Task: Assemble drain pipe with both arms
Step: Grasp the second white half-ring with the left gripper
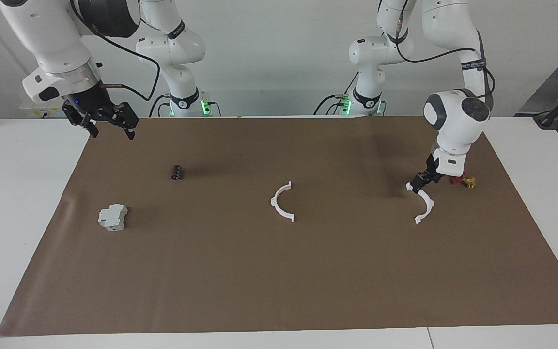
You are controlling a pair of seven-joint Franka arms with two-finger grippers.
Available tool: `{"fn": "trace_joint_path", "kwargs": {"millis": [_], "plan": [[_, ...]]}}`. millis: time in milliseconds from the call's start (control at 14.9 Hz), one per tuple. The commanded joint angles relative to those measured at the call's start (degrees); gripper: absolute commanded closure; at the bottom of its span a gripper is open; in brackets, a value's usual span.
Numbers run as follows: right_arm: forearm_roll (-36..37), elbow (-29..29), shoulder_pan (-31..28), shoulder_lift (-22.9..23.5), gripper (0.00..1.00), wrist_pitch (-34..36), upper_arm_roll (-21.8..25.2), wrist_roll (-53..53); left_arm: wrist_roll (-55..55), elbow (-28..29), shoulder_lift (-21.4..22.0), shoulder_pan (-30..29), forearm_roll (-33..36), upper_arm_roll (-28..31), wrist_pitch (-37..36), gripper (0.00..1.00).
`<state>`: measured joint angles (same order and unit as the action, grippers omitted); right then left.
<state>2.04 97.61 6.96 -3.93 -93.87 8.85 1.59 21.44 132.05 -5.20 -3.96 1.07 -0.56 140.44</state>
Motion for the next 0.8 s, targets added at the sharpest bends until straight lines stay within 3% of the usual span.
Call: {"fn": "trace_joint_path", "kwargs": {"millis": [0, 738], "plan": [[2.61, -3.12, -0.54, 1.03, 0.00, 2.72, -0.59, -3.43, 1.76, 0.49, -1.56, 0.62, -0.80, 0.21, 1.94, 0.00], [0.86, -3.13, -1.33, 0.15, 0.00, 4.40, -0.24, -2.82, 1.14, 1.28, -1.74, 0.00, -0.80, 0.21, 1.94, 0.00]]}}
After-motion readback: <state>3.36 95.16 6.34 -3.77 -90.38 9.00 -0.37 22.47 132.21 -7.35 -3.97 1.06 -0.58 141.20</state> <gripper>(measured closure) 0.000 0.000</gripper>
